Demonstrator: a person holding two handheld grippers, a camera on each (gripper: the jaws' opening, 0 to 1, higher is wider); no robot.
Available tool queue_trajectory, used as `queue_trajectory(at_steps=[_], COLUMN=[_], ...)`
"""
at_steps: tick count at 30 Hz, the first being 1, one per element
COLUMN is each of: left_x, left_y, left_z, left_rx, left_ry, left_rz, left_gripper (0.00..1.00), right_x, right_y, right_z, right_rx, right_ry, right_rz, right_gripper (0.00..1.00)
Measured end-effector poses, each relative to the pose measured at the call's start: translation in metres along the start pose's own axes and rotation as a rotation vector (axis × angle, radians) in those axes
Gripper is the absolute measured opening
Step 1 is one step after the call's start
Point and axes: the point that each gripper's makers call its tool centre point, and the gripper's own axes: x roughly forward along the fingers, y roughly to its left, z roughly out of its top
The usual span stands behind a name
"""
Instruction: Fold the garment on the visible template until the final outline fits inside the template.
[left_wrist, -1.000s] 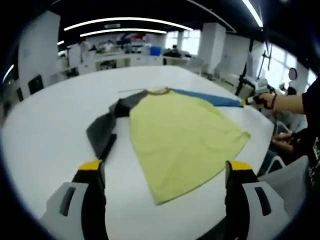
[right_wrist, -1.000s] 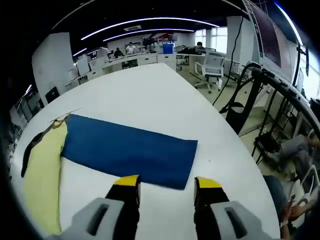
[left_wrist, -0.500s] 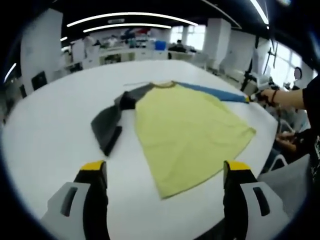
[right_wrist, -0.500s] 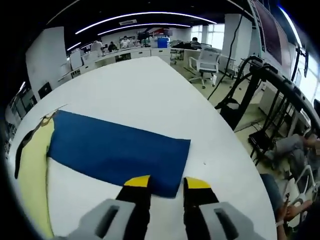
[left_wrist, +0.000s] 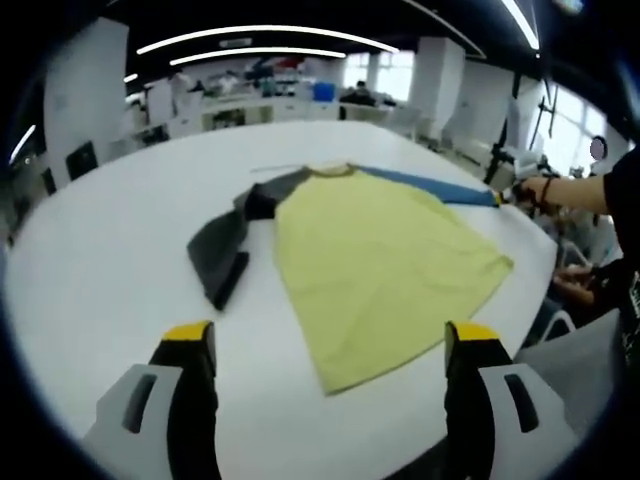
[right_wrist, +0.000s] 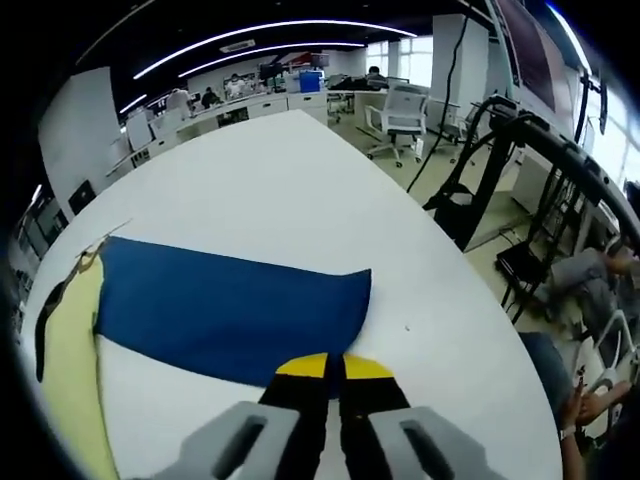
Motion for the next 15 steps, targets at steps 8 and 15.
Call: queue_trajectory(at_steps=[8,15], left_x=[-0.001,-0.004], left_y=[-0.003,-0.005], left_z=[0.004,0.008], left_rx=[0.007,0.008], left_ry=[-0.01,-0.021], left_rz=[-0.009,-0.011], left_gripper=[0.94,0.98], right_x=[-0.008,-0.016], right_y=[0.001,0.011], right_z=[0.009,0.023], right_rx=[0.018,-0.014], right_ry=[-0.012,-0.026], right_rz=[0.015,0.034], right_gripper=[0.0,0.0])
